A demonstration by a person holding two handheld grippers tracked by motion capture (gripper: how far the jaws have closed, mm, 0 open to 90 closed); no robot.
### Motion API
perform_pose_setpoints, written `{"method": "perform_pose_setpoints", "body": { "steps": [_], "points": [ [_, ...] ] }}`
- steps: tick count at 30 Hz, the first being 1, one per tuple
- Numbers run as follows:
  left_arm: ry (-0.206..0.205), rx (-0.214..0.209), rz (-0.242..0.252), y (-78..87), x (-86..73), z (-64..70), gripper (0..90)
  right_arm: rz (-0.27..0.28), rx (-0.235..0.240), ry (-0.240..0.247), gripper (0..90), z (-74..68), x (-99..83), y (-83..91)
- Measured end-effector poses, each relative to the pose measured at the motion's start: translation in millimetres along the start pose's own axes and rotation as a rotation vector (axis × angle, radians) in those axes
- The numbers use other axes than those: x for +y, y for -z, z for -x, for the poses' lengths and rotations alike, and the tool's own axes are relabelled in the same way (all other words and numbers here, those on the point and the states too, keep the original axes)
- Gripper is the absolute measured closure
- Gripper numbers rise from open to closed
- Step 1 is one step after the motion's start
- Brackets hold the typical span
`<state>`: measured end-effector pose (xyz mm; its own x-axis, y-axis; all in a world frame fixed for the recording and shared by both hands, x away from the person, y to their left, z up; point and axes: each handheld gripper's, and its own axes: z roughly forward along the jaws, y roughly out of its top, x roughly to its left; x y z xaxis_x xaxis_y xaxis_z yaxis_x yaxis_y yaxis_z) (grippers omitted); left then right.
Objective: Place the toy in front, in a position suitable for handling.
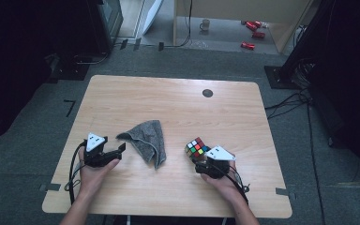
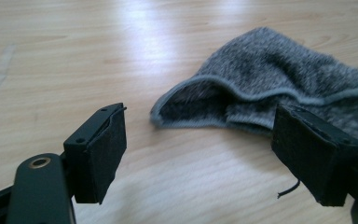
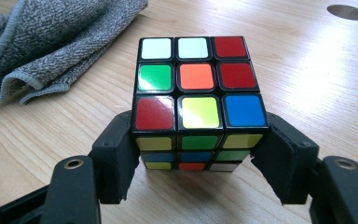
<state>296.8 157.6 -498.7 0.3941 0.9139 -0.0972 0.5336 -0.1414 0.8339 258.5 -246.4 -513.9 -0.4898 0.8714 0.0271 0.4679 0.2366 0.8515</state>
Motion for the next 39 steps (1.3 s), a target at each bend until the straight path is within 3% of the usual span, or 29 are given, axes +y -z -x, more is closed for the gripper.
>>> {"method": "perform_pose_setpoints", "body": {
  "steps": [5, 12, 18, 23, 33, 39],
  "points": [
    [-0.015, 0.019, -0.034, 2.9, -6.5, -4.0, 19.5, -0.008, 0.003, -0.004, 34.4, 0.3, 1.2, -0.1],
    [-0.003, 0.028, -0.051, 1.7, -7.4, -4.3, 19.5, 0.009, 0.046, -0.022, 18.0, 2.5, 3.1, 5.2],
    [-0.029, 0.027, -0.077, 7.7, -14.9, -4.9, 19.2, 0.011, 0.084, -0.057, 14.0, 14.8, 3.5, 15.9],
    [-0.029, 0.042, -0.086, 15.5, -19.8, -10.1, 19.2, -0.004, 0.046, -0.039, 14.0, 30.0, -4.3, 29.6],
    [-0.010, 0.075, -0.124, 29.0, -28.4, -25.4, 19.2, -0.018, -0.087, -0.101, 14.1, 73.9, -32.3, 65.2],
    [-0.012, 0.095, -0.157, 39.9, -35.9, -36.8, 18.9, -0.054, -0.190, -0.167, 14.2, 97.4, -53.8, 87.3]
  ]
}}
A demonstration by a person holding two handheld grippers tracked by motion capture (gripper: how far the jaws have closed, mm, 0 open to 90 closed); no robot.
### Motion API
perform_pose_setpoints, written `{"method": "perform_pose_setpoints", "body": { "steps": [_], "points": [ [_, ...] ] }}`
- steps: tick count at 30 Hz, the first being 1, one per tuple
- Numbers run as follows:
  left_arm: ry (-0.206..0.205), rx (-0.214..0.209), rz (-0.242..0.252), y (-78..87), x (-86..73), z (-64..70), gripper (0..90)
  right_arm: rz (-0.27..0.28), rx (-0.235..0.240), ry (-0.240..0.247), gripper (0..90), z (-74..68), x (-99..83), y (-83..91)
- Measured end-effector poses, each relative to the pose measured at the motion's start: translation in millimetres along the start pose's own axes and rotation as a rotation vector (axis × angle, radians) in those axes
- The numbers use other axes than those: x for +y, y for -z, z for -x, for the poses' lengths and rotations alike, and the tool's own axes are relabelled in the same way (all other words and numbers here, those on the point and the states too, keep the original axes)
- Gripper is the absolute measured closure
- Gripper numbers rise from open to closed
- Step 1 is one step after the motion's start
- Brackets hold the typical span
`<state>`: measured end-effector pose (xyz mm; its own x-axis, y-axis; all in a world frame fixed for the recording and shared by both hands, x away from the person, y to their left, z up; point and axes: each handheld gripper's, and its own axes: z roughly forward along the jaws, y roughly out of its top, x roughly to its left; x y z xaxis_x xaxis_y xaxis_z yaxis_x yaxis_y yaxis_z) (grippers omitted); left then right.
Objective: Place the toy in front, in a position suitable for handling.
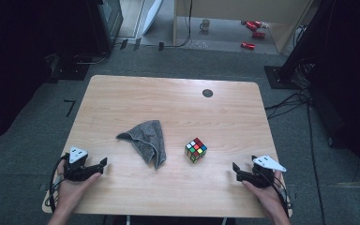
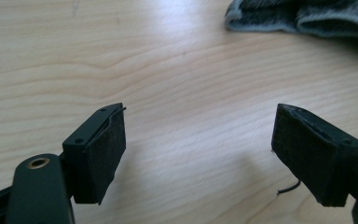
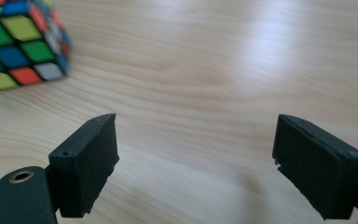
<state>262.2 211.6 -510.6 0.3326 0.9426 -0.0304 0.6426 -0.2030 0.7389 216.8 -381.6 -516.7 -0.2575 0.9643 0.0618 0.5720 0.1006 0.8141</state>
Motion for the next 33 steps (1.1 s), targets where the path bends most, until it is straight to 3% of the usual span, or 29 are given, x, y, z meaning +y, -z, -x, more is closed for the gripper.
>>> {"method": "perform_pose_setpoints", "body": {
  "steps": [2, 6, 9, 13, 27, 33],
  "points": [
    [0.004, -0.017, -0.019, 3.0, -4.2, -4.0, 18.0, -0.017, -0.035, -0.018, 14.2, 8.8, -6.2, 5.1],
    [0.006, -0.013, -0.034, 6.2, -9.2, -4.2, 17.7, -0.045, -0.072, -0.022, 14.2, 18.9, -15.3, 13.8],
    [-0.023, 0.005, -0.050, 3.9, -10.0, 0.3, 17.7, -0.077, -0.108, -0.027, 14.3, 21.4, -17.5, 15.2],
    [-0.045, 0.011, -0.045, 1.0, -10.4, 3.2, 14.9, -0.119, -0.145, -0.078, 14.1, 25.5, -17.6, 13.3],
    [-0.048, 0.007, -0.045, 0.1, -9.5, 3.9, 14.8, -0.124, -0.162, -0.088, 12.8, 24.3, -16.8, 11.6],
    [-0.048, 0.016, -0.054, -7.1, -3.8, 11.9, 10.0, -0.121, -0.197, -0.113, 12.8, 9.6, -7.4, -2.7]
  ]
}}
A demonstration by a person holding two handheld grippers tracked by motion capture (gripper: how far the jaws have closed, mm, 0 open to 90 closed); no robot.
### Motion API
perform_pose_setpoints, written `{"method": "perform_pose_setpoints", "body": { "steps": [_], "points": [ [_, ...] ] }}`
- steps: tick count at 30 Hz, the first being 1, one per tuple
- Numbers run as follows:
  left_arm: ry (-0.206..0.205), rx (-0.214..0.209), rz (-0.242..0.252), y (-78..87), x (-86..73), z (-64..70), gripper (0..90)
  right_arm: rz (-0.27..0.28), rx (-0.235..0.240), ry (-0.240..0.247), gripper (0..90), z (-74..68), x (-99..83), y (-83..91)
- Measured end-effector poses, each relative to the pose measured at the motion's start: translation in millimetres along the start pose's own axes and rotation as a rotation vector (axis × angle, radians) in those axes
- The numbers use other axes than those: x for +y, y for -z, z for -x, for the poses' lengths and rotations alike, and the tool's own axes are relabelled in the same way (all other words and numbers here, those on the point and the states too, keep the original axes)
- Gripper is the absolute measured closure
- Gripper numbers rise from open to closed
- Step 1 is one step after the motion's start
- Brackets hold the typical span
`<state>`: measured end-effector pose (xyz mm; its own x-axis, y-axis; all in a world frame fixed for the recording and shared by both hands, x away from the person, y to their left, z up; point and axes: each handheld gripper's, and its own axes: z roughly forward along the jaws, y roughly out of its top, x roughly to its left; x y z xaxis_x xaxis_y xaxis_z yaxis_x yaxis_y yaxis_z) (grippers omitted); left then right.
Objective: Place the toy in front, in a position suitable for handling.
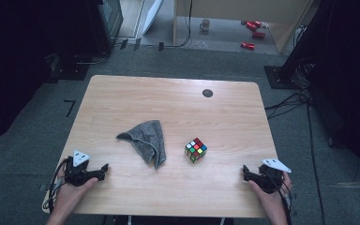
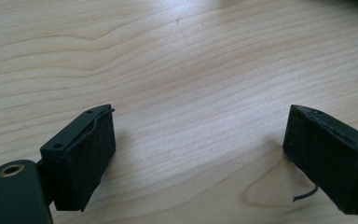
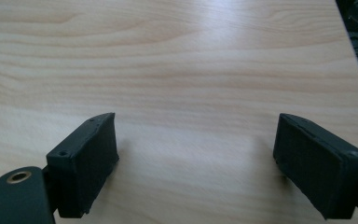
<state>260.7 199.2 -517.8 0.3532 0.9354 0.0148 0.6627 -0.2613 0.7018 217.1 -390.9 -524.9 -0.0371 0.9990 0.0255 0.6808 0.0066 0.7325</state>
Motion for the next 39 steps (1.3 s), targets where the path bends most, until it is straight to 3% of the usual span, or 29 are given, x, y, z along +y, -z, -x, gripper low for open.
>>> {"method": "perform_pose_setpoints", "body": {
  "steps": [4, 10, 39],
  "points": [
    [0.038, 0.039, 0.000, -9.7, 10.3, 10.9, 10.8, 0.003, 0.011, 0.010, 13.2, -25.5, 14.7, -16.6],
    [0.006, 0.000, 0.005, -19.9, 20.7, 22.3, 13.3, 0.004, 0.008, 0.009, 13.3, -46.0, 33.4, -37.1],
    [0.002, -0.003, -0.004, -19.1, 19.4, 20.1, 9.0, -0.003, 0.021, 0.018, 10.9, -46.0, 31.0, -35.0]
  ]
}}
